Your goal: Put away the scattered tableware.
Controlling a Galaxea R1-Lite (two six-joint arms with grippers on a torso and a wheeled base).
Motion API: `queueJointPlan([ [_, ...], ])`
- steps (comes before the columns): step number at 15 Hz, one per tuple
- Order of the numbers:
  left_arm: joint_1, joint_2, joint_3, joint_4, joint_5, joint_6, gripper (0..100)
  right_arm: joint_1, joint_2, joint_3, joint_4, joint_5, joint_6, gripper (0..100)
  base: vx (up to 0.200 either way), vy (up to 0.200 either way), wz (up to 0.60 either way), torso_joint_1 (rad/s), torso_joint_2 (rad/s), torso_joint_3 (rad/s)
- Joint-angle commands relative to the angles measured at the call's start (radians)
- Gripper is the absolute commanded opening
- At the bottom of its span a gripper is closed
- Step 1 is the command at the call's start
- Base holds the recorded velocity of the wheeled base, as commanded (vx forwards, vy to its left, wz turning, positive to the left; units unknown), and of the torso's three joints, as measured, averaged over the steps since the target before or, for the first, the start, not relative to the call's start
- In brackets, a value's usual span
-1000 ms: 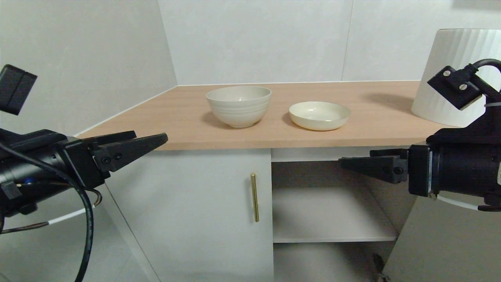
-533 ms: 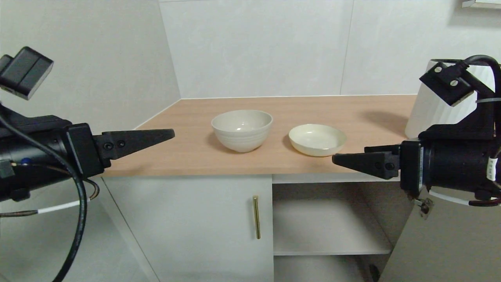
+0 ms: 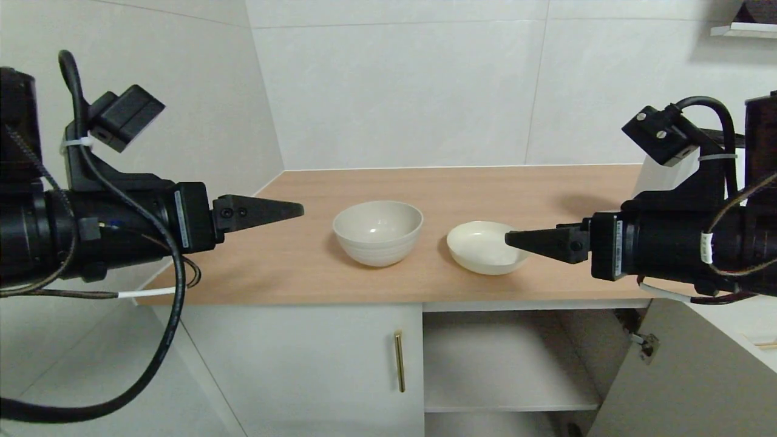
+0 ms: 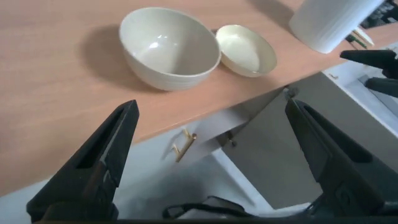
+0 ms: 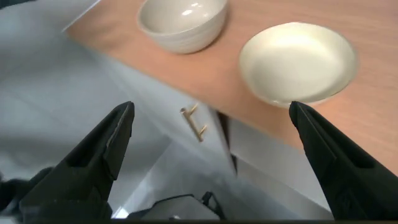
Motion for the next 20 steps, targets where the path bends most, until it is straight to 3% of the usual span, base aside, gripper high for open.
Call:
queueJointPlan([
  [1,-0.002,0.069,-0.130,0.153,0.045,-0.067,100,-0.039,0.099,-0.082,0.022,-0.055,0.017,100,0.000,0.000,0.00,0.032,-0.05,-0.032],
  [2,-0.006,0.092,-0.164,0.196,0.067,-0.103,100,-0.047,0.129,-0.116,0.048,-0.098,0.031,100,0.000,0.000,0.00,0.000,0.00,0.000],
  [3,-0.025,0.138,-0.191,0.207,0.093,-0.183,100,-0.056,0.194,-0.204,0.121,-0.184,0.101,100,0.000,0.000,0.00,0.000,0.00,0.000],
  [5,-0.063,0.216,-0.214,0.202,0.150,-0.269,100,-0.088,0.271,-0.303,0.215,-0.244,0.173,100,0.000,0.000,0.00,0.000,0.00,0.000],
  [7,-0.097,0.313,-0.248,0.201,0.271,-0.312,100,-0.122,0.306,-0.316,0.218,-0.248,0.176,100,0.000,0.000,0.00,0.000,0.00,0.000],
  [8,-0.111,0.364,-0.268,0.201,0.337,-0.324,100,-0.128,0.313,-0.316,0.213,-0.248,0.178,100,0.000,0.000,0.00,0.000,0.00,0.000],
  [9,-0.118,0.397,-0.280,0.198,0.366,-0.338,100,-0.128,0.317,-0.314,0.207,-0.248,0.178,100,0.000,0.000,0.00,0.000,0.00,0.000],
  [13,-0.125,0.463,-0.274,0.044,0.369,-0.380,100,-0.128,0.324,-0.311,0.207,-0.248,0.178,100,0.000,0.000,0.00,0.000,0.00,0.000],
  [20,-0.125,0.497,-0.273,0.028,0.368,-0.380,100,-0.127,0.323,-0.309,0.207,-0.248,0.179,100,0.000,0.000,0.00,0.000,0.00,0.000],
])
